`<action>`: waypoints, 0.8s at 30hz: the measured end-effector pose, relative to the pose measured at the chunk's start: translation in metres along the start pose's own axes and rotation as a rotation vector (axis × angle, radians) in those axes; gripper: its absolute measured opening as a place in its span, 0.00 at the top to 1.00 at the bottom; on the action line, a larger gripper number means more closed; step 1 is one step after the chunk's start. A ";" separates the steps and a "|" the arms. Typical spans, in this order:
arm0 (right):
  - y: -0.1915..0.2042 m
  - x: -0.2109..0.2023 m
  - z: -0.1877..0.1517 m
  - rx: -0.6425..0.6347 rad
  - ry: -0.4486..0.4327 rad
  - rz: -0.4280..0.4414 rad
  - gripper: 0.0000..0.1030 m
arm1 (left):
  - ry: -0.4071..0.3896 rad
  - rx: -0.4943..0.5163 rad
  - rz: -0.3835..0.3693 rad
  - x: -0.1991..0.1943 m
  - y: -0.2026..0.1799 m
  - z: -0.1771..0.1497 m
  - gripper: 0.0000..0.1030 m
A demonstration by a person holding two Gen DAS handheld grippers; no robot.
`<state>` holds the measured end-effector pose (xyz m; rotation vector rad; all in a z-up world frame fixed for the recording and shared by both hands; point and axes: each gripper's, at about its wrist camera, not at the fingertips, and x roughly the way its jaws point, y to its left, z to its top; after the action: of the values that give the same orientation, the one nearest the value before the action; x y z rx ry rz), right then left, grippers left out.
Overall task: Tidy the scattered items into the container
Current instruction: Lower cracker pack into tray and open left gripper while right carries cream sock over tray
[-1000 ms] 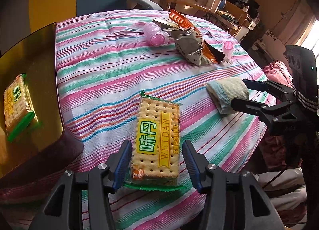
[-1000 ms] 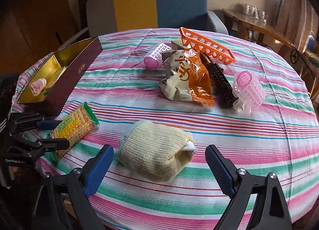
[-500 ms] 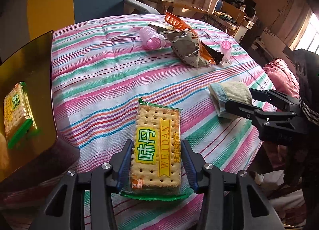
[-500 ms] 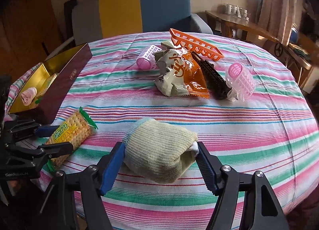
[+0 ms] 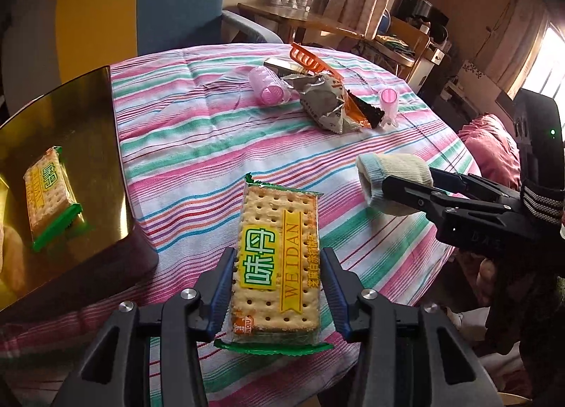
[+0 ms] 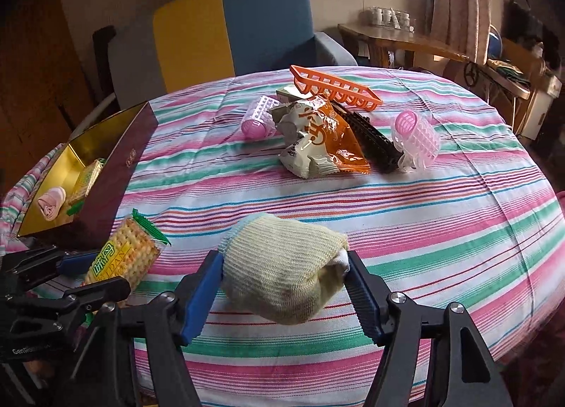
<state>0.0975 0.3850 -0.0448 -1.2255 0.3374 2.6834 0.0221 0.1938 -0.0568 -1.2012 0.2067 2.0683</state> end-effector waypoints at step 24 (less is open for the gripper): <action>0.183 0.017 0.084 -0.212 -0.083 0.313 0.33 | -0.196 -0.309 0.232 -0.086 0.135 0.003 0.53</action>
<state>-0.0196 0.2331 0.0198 -1.1973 0.2561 3.0975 -0.0423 0.0537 -0.0140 -1.1860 -0.0736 2.4741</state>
